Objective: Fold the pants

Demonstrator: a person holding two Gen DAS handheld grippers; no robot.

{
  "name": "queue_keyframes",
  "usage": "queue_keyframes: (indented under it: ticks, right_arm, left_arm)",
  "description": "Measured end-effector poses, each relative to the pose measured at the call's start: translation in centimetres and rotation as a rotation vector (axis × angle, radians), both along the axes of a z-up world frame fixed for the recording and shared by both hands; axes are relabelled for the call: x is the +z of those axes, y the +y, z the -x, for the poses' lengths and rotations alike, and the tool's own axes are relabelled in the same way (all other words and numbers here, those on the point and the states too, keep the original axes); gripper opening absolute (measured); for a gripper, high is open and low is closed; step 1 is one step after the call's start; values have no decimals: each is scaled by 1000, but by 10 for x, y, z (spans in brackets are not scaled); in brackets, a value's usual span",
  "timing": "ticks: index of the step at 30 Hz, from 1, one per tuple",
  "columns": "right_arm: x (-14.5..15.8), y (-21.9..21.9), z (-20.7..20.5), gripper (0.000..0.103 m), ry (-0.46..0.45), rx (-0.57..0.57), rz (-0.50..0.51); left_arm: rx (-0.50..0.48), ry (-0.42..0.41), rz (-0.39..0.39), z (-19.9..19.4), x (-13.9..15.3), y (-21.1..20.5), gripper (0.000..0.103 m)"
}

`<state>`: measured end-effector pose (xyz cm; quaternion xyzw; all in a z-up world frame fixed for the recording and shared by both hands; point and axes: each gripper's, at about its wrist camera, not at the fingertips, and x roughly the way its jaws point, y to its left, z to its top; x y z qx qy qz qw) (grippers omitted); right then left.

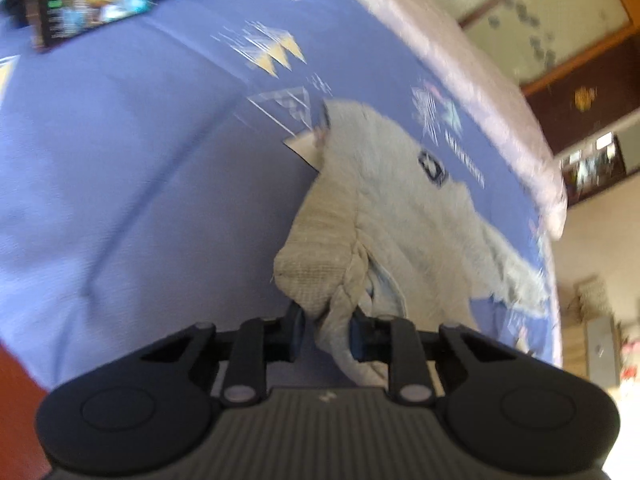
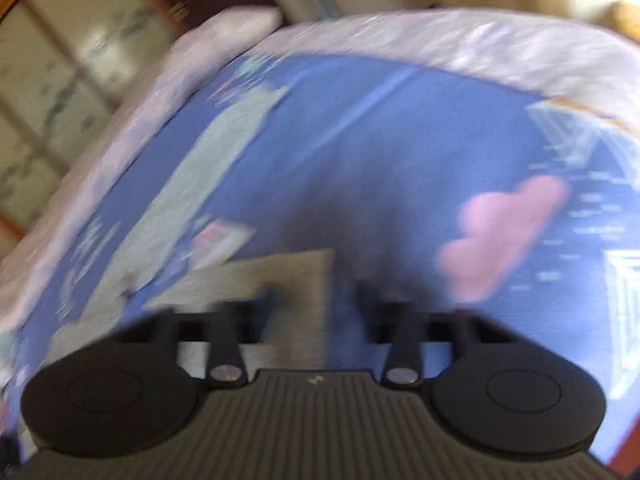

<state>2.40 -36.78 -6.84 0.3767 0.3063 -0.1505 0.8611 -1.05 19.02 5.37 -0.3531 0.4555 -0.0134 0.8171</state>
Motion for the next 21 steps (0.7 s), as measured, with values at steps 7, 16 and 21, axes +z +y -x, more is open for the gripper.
queue_keyframes:
  ticks: [7,16,21]
  right_arm:
    - [89,-5,-2,4,-264,-55,37]
    - [197,-26,24,5,-501,-161,176]
    - [148,-26,38,17,-234,-212,318]
  left_arm:
    - [52,28,70,8,-4,18,20]
    - [-45,-164,113,-18,55,-7,20]
    - [-54,-31,4,-11,26,-14,20]
